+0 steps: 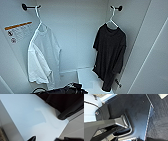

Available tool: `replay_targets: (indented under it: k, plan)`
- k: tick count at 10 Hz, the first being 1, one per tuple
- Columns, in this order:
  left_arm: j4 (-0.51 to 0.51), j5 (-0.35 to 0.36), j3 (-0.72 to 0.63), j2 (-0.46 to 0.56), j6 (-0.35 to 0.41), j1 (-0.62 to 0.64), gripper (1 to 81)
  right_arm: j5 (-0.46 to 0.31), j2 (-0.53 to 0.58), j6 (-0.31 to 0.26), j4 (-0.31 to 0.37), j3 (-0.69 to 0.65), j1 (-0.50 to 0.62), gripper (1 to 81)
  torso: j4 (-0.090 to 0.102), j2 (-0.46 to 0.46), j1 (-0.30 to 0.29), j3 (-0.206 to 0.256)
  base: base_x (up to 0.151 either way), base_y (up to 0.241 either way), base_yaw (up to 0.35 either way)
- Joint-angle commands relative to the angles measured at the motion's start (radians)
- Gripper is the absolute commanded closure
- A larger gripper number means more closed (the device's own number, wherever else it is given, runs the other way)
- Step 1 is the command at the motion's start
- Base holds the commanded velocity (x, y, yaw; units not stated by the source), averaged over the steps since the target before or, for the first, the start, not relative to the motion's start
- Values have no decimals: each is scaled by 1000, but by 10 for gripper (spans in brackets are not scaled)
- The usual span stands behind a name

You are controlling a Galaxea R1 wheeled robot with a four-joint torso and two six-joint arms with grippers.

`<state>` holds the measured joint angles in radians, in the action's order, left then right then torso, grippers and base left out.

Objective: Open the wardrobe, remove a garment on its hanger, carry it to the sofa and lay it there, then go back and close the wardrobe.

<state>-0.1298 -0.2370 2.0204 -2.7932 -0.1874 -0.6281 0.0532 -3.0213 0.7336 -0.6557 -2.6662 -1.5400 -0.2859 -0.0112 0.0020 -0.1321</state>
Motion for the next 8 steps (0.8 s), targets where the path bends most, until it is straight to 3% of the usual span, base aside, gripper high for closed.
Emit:
replay_targets:
  k: [1, 5, 8]
  plan:
    - [7, -21, -20, 20, -71, 243, 10, -47, 2, -2, 8, -12, 30, 10, 0, 0, 0, 0, 0, 0, 0]
    - [10, -113, 112, -112, -153, 464, 10, -46, -1, 0, 10, -12, 34, 10, 0, 0, 0, 0, 0, 0, 0]
    - [12, -120, 135, -175, -260, 596, 10, -38, -1, 1, 13, -12, 28, 10, 0, 1, 0, -1, 0, 0, 0]
